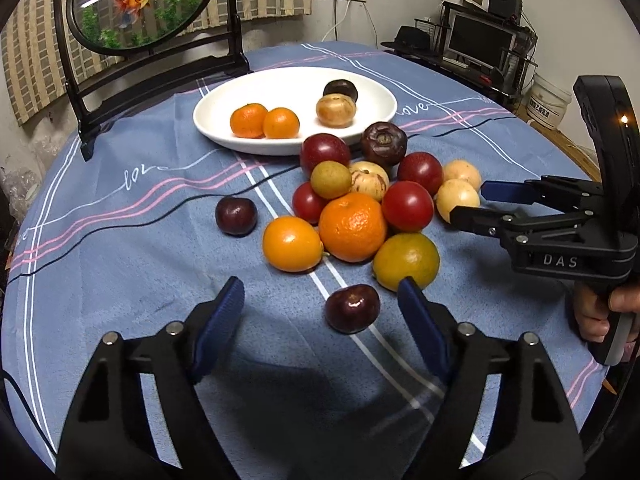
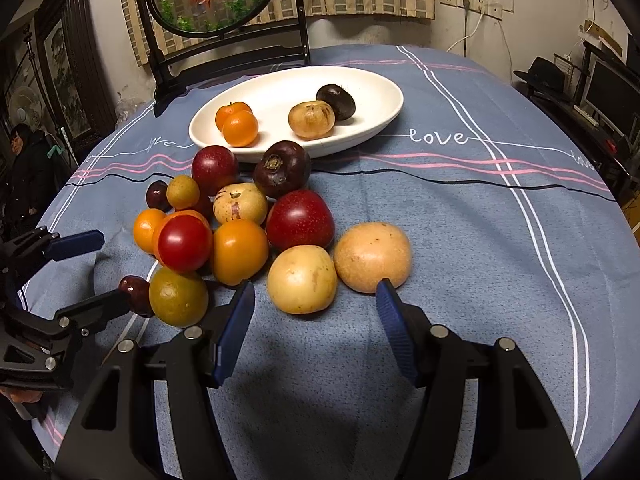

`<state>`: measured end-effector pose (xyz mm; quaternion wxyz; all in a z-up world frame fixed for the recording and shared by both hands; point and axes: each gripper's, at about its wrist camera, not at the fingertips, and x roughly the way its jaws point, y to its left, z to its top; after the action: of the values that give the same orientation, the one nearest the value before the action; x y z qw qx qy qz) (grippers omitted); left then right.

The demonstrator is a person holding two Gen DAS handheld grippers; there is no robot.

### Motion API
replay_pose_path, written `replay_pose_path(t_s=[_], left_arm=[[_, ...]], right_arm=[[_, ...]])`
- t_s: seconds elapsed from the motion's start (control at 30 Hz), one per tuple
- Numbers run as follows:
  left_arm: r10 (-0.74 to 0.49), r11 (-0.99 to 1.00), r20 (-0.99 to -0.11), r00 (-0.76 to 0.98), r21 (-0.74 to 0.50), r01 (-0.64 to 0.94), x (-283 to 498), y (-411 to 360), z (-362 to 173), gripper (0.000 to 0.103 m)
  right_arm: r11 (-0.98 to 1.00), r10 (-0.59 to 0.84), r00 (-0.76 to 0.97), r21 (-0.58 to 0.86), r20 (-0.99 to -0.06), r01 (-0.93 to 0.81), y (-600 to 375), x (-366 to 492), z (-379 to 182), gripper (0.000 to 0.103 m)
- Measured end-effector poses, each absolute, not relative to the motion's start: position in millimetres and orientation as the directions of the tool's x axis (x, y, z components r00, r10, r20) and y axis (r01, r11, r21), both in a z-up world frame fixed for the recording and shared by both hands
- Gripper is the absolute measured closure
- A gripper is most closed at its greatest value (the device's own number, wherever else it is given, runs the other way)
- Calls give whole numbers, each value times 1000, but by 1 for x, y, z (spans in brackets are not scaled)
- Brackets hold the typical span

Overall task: Organize fruits
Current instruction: 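Grasp the dark red plum with the left tool while the right tool grasps the pale yellow fruit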

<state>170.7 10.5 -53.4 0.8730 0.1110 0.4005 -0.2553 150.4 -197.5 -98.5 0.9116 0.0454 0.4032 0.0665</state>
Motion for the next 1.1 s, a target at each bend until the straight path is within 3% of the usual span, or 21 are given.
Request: replay_pose_path(t_s=[0.37,0.57,0.9,1.1], left_arm=[[-359,833,-773,522,-14,553,170,5,-59,30],[-375,820,-788,489,-36,571,172,2,-64,48],[-355,820,-809,468,-29,571,173,-3,-74,58],[-338,822,-810,480,-6,569,171,-5,-74,59]], right_arm=[[987,158,660,141,-734,-80,-198,151,-99,39],[987,157,662,139,-733,-80,-198,151,-99,39],[994,109,657,92,-746,-61,-193,152,-100,46],[995,103,624,86,-775,-57,-190,153,-106,49]])
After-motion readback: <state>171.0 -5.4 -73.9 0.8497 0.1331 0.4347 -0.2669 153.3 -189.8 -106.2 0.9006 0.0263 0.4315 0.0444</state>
